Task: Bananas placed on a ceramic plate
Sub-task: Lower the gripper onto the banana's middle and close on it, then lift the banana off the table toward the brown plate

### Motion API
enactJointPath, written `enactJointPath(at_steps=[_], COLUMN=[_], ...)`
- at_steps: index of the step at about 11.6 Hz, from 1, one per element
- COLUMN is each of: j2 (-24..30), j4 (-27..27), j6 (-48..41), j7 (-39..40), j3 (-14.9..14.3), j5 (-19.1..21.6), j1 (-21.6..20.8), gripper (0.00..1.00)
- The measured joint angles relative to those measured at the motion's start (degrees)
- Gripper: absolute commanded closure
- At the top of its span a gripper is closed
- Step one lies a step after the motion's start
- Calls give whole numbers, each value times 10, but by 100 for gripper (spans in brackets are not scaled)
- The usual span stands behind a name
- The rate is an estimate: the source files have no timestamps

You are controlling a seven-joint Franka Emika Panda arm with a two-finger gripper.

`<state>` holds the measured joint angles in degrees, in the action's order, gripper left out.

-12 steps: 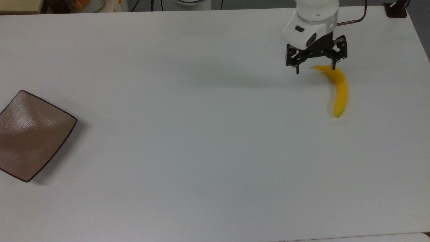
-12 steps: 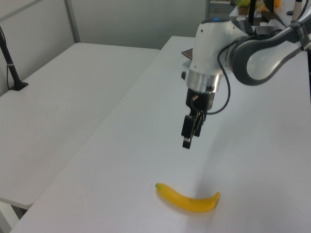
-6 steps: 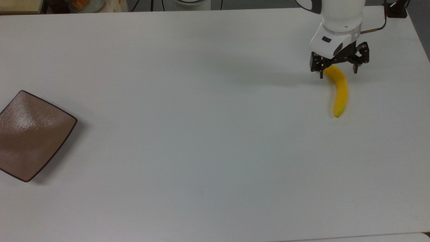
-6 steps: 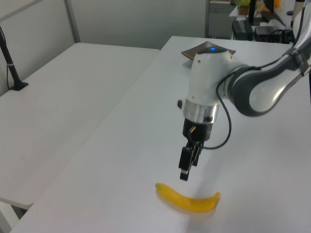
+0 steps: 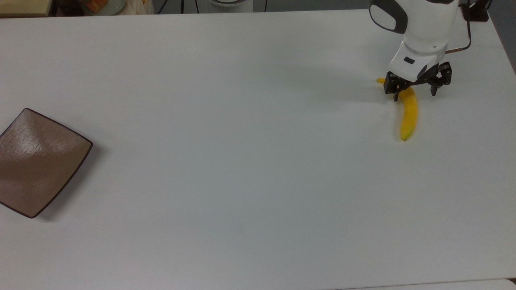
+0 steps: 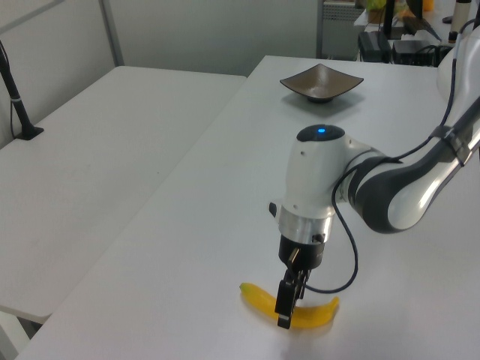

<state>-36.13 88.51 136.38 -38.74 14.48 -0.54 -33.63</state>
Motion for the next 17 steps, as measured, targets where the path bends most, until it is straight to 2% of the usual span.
enactJointPath(at_steps=[2, 3, 6, 9, 14, 17], j2=[-14, -16, -18, -19, -19, -9], j4=[-12, -15, -17, -19, -37, -54], j6=[0, 0, 0, 0, -5, -60], j7=[-5, -6, -7, -7, -6, 25], j3=[0, 0, 0, 0, 0, -1], j5=[-16, -20, -24, -25, -51, -55], j1=[-1, -1, -1, -1, 1, 13], gripper=[47, 67, 81, 81, 81, 80])
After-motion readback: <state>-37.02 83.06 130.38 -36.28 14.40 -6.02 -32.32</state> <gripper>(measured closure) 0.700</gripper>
